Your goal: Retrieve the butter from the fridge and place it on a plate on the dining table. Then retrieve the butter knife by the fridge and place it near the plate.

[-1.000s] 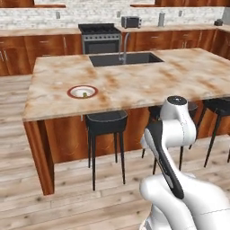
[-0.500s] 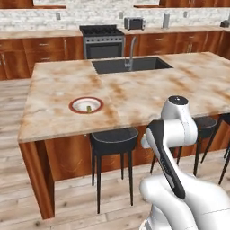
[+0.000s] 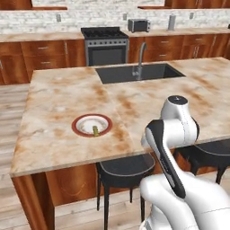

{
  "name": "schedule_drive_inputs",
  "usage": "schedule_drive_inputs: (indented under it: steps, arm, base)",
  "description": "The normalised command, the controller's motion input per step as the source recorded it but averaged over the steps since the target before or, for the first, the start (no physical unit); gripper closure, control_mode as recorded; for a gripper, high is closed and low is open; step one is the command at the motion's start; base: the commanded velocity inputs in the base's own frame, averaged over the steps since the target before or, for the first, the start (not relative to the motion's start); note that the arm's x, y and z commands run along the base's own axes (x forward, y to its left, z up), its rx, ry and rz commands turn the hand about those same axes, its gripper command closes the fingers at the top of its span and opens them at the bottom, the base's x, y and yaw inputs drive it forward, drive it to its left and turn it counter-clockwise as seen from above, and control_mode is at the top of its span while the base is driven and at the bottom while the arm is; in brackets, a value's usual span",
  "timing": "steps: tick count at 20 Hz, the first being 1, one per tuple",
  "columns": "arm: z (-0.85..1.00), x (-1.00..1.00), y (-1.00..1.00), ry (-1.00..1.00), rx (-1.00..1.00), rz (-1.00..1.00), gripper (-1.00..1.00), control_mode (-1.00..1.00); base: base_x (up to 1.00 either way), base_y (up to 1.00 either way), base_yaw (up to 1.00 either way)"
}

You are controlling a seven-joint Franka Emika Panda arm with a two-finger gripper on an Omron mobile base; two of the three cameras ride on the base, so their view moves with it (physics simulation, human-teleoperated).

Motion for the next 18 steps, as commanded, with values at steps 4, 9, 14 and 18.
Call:
schedule_drive_inputs:
  steps: [4,9,14,18]
  arm:
    - [0.0,0.0,0.0,0.0,0.0,0.0,1.0,1.0]
    - [0.0,0.0,0.0,0.0,0.0,0.0,1.0,1.0]
    - [0.0,0.44,0.02,0.0,0.0,0.0,1.0,-1.0]
    - [0.0,0.64,0.11,0.0,0.0,0.0,1.0,-1.0]
  base:
    - [0.59,0.22,0.0]
    - [0.46,0.11,0.0]
    - [0.0,0.0,0.0]
    - [0.0,0.0,0.0]
